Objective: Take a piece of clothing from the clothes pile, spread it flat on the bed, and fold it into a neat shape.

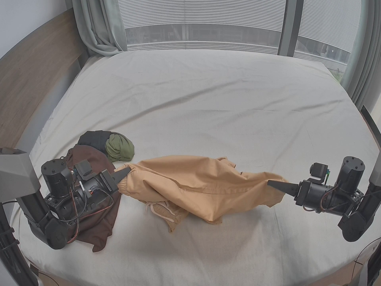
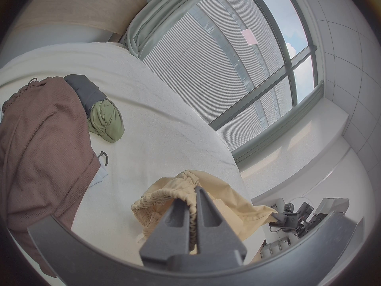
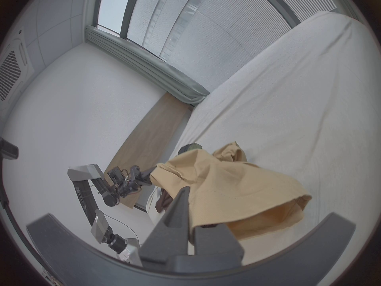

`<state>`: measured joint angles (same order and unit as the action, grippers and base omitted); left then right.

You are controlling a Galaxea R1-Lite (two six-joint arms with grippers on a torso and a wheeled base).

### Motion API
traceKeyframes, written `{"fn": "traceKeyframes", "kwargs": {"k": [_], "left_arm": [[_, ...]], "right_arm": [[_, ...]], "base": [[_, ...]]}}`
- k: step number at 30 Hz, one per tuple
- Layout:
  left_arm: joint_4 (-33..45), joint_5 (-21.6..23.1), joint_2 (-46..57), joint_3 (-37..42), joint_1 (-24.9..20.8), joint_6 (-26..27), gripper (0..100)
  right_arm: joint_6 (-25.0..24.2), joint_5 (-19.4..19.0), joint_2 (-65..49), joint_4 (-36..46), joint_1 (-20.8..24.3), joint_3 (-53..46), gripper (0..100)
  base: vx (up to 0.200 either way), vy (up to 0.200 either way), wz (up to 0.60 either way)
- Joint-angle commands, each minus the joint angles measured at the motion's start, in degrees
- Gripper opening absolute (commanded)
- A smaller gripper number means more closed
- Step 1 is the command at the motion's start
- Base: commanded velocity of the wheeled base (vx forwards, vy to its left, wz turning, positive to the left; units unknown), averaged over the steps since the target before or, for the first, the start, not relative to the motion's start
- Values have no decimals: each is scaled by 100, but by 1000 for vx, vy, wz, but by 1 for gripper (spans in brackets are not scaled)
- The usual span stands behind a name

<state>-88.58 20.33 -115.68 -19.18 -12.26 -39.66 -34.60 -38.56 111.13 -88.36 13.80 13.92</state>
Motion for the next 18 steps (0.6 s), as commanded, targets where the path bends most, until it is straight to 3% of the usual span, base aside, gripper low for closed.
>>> {"fn": "traceKeyframes", "kwargs": {"k": [1, 18], "left_arm": [[-2, -3, 19, -25, -4, -7, 0], [-10, 67, 247, 28, -13, -7, 0]], "right_arm": [[-82, -82, -487, -6, -141, 32, 0], [-574, -249, -795, -6, -694, 357, 0]], "base": [[0, 0, 0], [0, 0, 0]]}}
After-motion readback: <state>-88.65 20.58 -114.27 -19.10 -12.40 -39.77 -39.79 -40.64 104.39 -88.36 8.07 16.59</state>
